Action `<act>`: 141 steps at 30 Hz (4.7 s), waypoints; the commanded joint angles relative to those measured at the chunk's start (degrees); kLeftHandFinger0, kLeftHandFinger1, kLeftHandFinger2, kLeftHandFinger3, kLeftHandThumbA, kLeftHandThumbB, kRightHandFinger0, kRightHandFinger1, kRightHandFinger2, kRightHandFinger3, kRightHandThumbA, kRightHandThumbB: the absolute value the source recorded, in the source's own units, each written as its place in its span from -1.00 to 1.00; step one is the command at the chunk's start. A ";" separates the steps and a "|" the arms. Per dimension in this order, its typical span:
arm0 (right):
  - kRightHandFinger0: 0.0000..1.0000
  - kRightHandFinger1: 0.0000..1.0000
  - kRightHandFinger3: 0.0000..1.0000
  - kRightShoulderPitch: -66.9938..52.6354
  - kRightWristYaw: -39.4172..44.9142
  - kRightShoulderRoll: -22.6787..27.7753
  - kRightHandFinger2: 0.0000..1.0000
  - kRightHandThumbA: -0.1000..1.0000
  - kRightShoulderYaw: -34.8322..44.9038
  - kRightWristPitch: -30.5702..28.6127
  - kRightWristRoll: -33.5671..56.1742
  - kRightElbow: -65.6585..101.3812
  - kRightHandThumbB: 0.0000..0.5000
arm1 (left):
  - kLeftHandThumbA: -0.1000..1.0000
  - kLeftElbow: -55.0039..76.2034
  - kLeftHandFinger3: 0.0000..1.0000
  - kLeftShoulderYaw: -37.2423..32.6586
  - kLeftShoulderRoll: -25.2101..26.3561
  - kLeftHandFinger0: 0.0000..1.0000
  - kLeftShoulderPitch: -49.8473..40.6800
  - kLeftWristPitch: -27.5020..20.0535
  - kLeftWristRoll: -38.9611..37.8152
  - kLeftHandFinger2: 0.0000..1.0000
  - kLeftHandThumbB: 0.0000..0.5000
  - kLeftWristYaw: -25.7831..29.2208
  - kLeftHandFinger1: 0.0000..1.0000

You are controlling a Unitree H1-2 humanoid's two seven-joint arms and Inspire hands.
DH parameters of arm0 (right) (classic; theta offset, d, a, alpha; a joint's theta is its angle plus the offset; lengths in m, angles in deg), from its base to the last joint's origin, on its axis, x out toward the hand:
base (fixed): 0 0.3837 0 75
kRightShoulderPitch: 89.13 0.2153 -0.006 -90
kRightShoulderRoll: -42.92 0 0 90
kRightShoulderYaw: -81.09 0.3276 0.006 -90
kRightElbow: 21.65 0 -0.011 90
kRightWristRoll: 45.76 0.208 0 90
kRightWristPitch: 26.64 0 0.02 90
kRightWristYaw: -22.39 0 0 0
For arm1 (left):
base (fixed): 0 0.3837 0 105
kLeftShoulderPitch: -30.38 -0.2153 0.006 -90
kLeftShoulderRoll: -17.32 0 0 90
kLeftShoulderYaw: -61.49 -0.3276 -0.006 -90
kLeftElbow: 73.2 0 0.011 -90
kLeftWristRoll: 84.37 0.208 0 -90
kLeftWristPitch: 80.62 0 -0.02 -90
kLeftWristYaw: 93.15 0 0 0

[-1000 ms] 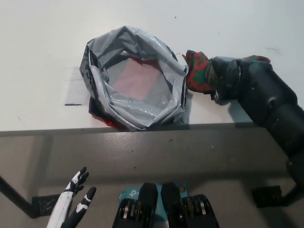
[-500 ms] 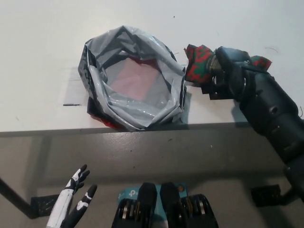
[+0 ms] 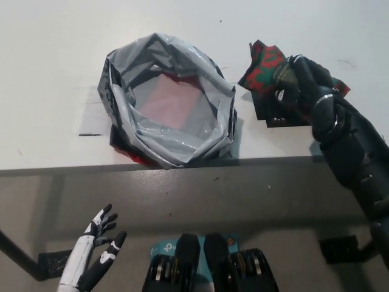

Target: The robot uses its right hand to pick up a bag of coffee beans and puts it in the black plastic bag, then the robot grabs the top of the bag and lifts it.

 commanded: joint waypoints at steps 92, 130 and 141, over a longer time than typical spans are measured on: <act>-1.00 -0.10 0.71 9.31 15.56 -16.61 0.60 -1.00 6.29 16.64 29.17 21.32 -0.43 | 0.78 0.31 1.00 -1.52 2.31 0.29 2.01 -1.99 1.10 0.76 -0.38 -1.37 0.57; 1.00 1.00 1.00 8.07 21.59 -5.84 1.00 0.51 -12.93 17.28 11.68 31.43 0.43 | 0.78 -0.22 1.00 -1.38 2.72 0.29 4.62 -1.87 0.69 0.80 -0.39 -2.52 0.60; 1.00 1.00 1.00 7.31 4.71 -4.68 1.00 0.50 -6.15 2.52 7.18 34.44 0.41 | 0.76 -0.61 1.00 -1.51 2.72 0.30 4.42 -2.61 0.95 0.79 -0.39 -2.57 0.59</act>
